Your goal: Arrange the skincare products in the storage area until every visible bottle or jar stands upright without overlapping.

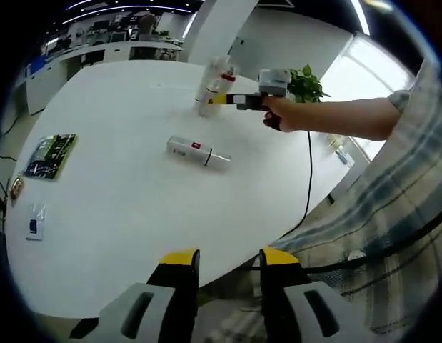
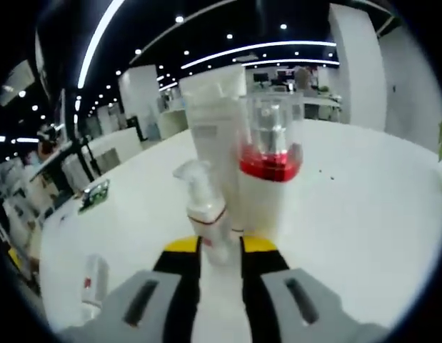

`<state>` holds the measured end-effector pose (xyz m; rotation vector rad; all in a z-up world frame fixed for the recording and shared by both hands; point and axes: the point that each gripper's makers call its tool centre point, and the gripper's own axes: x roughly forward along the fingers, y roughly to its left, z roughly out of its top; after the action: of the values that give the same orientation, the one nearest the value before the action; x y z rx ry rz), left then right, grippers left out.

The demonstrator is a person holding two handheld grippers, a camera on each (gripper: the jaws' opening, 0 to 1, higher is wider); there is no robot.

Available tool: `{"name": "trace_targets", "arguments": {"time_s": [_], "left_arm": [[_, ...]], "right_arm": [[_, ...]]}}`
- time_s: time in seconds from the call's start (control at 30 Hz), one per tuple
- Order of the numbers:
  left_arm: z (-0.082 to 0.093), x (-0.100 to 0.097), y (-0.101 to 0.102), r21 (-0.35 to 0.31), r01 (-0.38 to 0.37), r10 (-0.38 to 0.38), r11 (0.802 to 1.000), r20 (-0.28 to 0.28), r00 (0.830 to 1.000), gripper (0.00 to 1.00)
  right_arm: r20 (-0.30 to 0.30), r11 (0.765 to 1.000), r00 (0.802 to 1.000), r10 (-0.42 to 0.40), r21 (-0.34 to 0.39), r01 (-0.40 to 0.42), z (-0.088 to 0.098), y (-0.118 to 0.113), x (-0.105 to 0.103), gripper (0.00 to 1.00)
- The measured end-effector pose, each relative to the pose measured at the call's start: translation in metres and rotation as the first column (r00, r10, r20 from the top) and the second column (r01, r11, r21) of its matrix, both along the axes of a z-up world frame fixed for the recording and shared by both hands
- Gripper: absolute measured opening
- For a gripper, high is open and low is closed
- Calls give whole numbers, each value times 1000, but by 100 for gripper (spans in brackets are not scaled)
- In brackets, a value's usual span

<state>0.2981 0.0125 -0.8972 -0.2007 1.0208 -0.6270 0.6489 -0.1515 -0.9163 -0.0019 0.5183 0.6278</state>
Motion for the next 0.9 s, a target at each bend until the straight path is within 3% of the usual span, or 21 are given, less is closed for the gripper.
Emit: {"name": "trace_targets", "arguments": {"time_s": [0.17,0.33,0.37,0.47,0.6,0.73,0.9], "left_arm": [[0,-1,1,0,-2,2,1000,-1,1000,34],[-2,2,6,-1,-10,10,1000,3,1000,34],[-1,4,7,-2,-14,14,1000,8,1000,34],[-1,9,7,-14,-20,21,1000,15,1000,34],[-4,14,5,-35,-24,24,999,21,999,34],[-4,20,6,-56,-23,25,998,32,999,34],[-4,29,14,-73,-25,28,997,45,999,34]], "right_arm": [[-3,1000,1000,-13,-3,13,-1,-2,0,19],[-13,1000,1000,-15,19,15,3,-3,-18,21],[-52,998,999,-16,61,19,2,1,-27,23],[-98,995,995,-1,101,11,0,9,-47,31],[-167,991,984,58,132,-36,-4,27,-89,40],[-191,987,971,141,108,-122,-7,45,-123,47],[-227,965,941,252,-14,-262,-21,59,-156,50]]}}
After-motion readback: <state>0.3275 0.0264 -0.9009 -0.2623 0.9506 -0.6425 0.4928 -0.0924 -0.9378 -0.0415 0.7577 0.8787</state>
